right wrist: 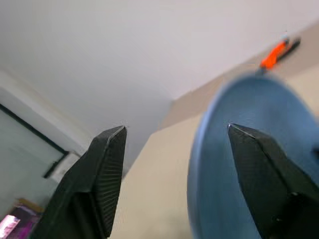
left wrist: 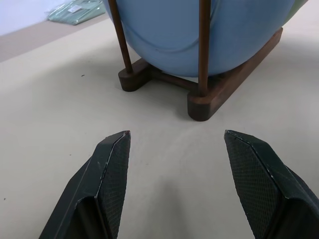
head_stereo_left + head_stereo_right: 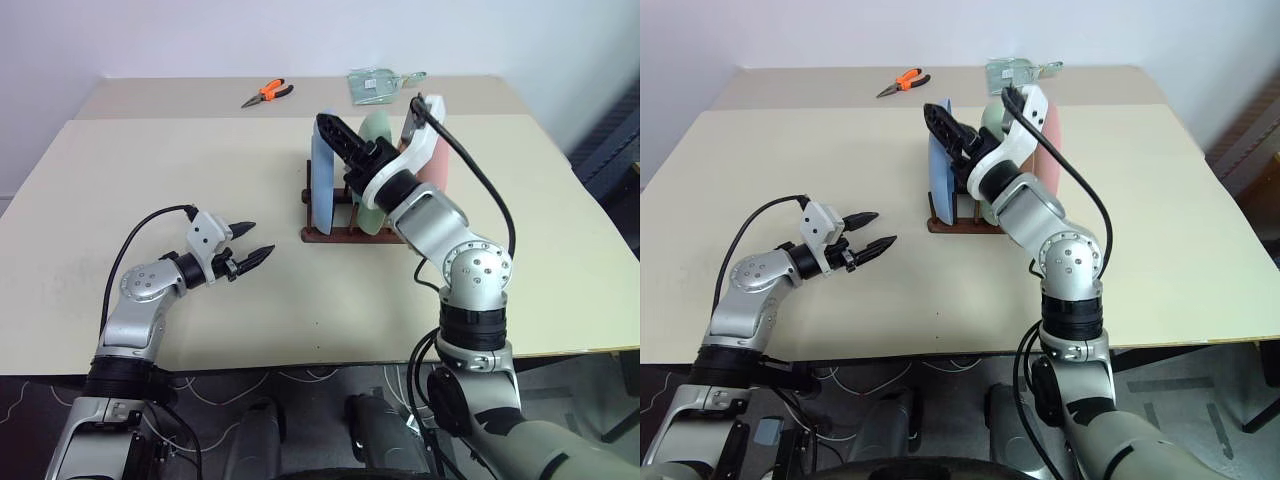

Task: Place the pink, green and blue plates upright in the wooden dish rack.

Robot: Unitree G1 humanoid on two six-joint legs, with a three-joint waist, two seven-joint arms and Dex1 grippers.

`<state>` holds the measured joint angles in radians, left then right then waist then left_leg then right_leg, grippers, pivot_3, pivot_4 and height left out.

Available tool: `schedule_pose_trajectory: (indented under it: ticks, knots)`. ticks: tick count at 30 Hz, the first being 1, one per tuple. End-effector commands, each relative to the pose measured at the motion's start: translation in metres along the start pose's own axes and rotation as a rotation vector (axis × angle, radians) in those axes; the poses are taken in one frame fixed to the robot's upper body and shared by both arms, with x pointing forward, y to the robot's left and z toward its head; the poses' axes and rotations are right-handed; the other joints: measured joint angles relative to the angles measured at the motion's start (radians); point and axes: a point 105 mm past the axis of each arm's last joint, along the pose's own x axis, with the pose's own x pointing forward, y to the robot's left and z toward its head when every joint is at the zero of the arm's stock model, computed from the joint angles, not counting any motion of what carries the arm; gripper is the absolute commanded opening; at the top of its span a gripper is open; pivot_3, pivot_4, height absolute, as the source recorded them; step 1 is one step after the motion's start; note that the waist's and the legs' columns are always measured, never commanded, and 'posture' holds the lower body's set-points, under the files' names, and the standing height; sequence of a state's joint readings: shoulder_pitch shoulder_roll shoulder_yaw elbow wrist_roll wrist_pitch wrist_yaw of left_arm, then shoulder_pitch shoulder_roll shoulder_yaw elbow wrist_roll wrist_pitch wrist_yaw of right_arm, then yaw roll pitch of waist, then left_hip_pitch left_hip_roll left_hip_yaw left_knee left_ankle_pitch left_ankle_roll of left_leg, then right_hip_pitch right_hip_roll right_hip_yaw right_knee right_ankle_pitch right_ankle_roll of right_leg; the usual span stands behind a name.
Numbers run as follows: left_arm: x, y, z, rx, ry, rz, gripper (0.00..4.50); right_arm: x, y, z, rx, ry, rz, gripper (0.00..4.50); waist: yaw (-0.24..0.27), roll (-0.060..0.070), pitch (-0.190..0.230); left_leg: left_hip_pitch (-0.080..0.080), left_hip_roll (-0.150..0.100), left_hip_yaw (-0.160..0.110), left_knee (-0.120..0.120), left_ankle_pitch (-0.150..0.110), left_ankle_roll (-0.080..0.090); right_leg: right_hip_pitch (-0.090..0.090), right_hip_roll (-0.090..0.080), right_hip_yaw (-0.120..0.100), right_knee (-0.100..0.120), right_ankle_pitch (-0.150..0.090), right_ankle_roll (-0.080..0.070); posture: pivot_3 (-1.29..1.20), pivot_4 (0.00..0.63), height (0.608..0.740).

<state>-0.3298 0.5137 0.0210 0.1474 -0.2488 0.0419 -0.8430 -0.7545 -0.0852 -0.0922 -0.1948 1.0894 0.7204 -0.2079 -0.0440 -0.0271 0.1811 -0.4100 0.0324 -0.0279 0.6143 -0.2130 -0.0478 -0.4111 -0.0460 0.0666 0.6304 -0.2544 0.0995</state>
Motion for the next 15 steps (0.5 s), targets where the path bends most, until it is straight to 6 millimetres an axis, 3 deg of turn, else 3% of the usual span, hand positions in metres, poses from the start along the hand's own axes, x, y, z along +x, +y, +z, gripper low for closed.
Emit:
schedule_pose_trajectory:
  ticks: [1,6,8,11,13,15]
  knots:
    - [-0.001,0.001,0.009,0.026,-0.027,0.007,3.07,-0.004,0.031,0.025,-0.179,-0.053,0.107,2.96,0.000,0.000,0.000,0.000,0.000,0.000,0.000,0.000,0.000,0.000,0.000,0.000,0.000,0.000,0.000,0.00,0.150,0.732]
    - [-0.003,0.003,0.008,0.032,-0.024,0.030,3.07,-0.038,0.055,0.064,-0.535,-0.160,0.218,2.96,0.005,0.000,0.000,-0.001,0.000,0.000,0.000,0.000,0.000,0.000,-0.001,0.000,-0.001,0.000,0.000,0.00,0.150,0.732]
    - [-0.005,0.007,0.006,0.034,-0.016,0.048,3.07,-0.064,0.049,0.090,-0.658,-0.214,0.199,2.96,0.008,0.000,0.000,-0.001,0.000,0.000,0.000,0.000,0.000,0.000,-0.001,0.000,-0.002,0.000,0.000,0.00,0.150,0.732]
    - [-0.009,0.011,-0.002,0.058,0.017,0.061,3.07,-0.114,-0.010,0.115,-0.875,-0.136,-0.066,2.96,0.032,-0.003,-0.002,-0.002,-0.001,0.000,0.000,0.000,0.000,0.001,-0.001,-0.001,-0.005,-0.001,0.000,0.00,0.150,0.732]
    - [-0.009,0.014,-0.006,0.067,0.029,0.068,3.07,-0.137,-0.044,0.113,-0.936,-0.032,-0.196,2.96,0.033,-0.003,-0.002,-0.001,0.000,0.000,-0.001,-0.001,0.001,0.004,-0.002,-0.001,-0.010,0.000,-0.001,0.00,0.150,0.732]
    - [-0.009,0.017,-0.011,0.084,0.048,0.077,3.07,-0.169,-0.089,0.083,-0.933,0.153,-0.303,2.96,0.032,-0.003,-0.002,-0.001,0.000,0.003,-0.001,-0.001,0.001,0.003,-0.003,0.000,-0.010,0.000,-0.001,0.00,0.150,0.732]
